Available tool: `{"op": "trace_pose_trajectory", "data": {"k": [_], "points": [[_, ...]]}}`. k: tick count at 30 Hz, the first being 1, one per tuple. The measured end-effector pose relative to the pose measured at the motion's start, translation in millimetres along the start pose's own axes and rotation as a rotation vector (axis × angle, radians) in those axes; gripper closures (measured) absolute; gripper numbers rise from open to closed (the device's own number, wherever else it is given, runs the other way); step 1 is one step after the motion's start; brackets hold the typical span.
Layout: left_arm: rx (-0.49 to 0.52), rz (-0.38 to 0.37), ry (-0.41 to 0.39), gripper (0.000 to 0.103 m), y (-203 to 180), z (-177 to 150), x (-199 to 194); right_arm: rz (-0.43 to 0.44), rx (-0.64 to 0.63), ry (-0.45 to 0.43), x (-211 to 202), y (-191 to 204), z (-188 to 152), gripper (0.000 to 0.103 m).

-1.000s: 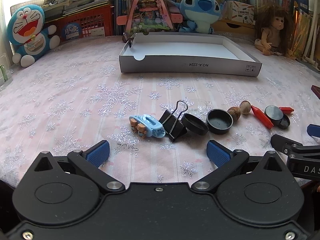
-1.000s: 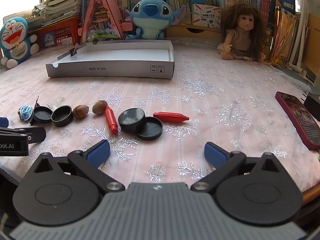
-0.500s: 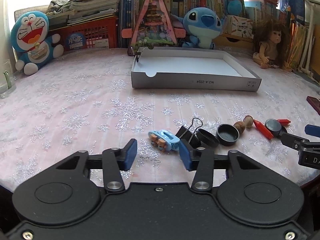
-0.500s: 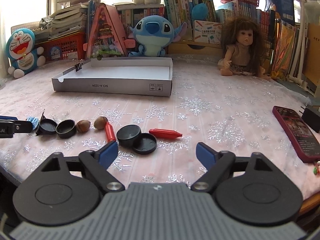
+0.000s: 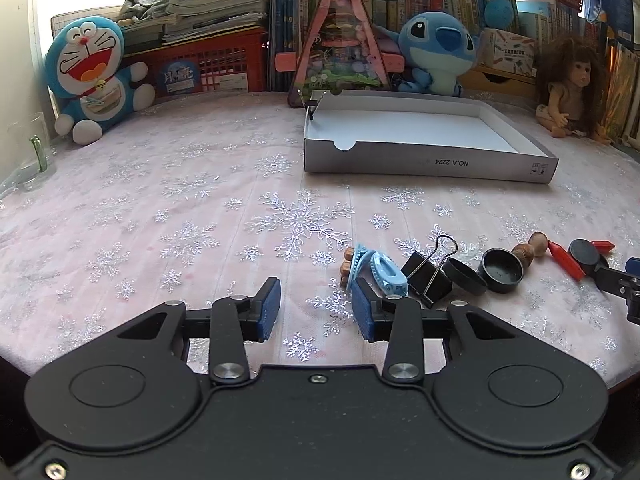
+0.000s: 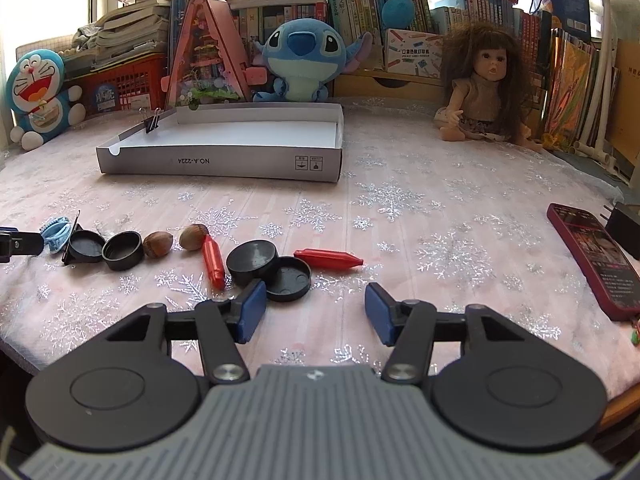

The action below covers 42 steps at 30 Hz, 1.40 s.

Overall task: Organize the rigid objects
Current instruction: 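Grasp the blue hair clip with the left tool while the right tool grasps a black round lid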

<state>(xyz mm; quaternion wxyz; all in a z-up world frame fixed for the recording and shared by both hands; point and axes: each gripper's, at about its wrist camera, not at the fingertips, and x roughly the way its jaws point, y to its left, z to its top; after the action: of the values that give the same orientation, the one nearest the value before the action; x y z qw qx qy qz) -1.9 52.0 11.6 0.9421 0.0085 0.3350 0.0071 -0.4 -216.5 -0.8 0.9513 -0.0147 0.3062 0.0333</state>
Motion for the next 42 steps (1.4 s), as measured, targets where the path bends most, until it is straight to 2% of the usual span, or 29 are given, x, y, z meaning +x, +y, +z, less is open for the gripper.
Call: {"op": "trace_pose_trajectory", "data": {"k": [8, 13, 15, 17, 19, 20, 21, 23, 24, 29, 42], "points": [[0.008, -0.017, -0.004, 0.066, -10, 7, 13, 0.010, -0.012, 0.002, 3, 4, 1, 0.041], [-0.020, -0.026, -0.002, 0.066, -11, 12, 23, 0.012, -0.018, 0.000, 4, 5, 2, 0.041], [-0.034, -0.028, -0.004, 0.069, -11, 14, 27, 0.008, -0.019, -0.003, 5, 5, 3, 0.042], [-0.036, -0.030, -0.009, 0.078, -13, 15, 30, 0.007, -0.019, -0.008, 7, 6, 3, 0.041], [-0.036, -0.026, -0.014, 0.080, -15, 14, 32, 0.007, -0.019, -0.015, 10, 6, 3, 0.040], [-0.033, -0.028, -0.017, 0.085, -17, 14, 33, 0.005, -0.017, -0.019, 11, 7, 3, 0.040], [-0.032, -0.036, -0.018, 0.089, -18, 14, 33, 0.004, -0.016, -0.019, 12, 7, 3, 0.042], [-0.048, -0.044, -0.019, 0.091, -19, 15, 33, 0.016, -0.030, -0.021, 12, 9, 4, 0.054], [-0.052, -0.053, -0.021, 0.091, -19, 15, 32, 0.018, -0.040, -0.021, 11, 10, 4, 0.067], [-0.047, -0.072, -0.052, 0.091, -21, 18, 22, 0.046, -0.015, -0.025, 4, 7, 9, 0.067], [-0.051, -0.070, -0.078, 0.091, -23, 30, 12, 0.021, 0.009, -0.073, -4, -4, 22, 0.067]]}}
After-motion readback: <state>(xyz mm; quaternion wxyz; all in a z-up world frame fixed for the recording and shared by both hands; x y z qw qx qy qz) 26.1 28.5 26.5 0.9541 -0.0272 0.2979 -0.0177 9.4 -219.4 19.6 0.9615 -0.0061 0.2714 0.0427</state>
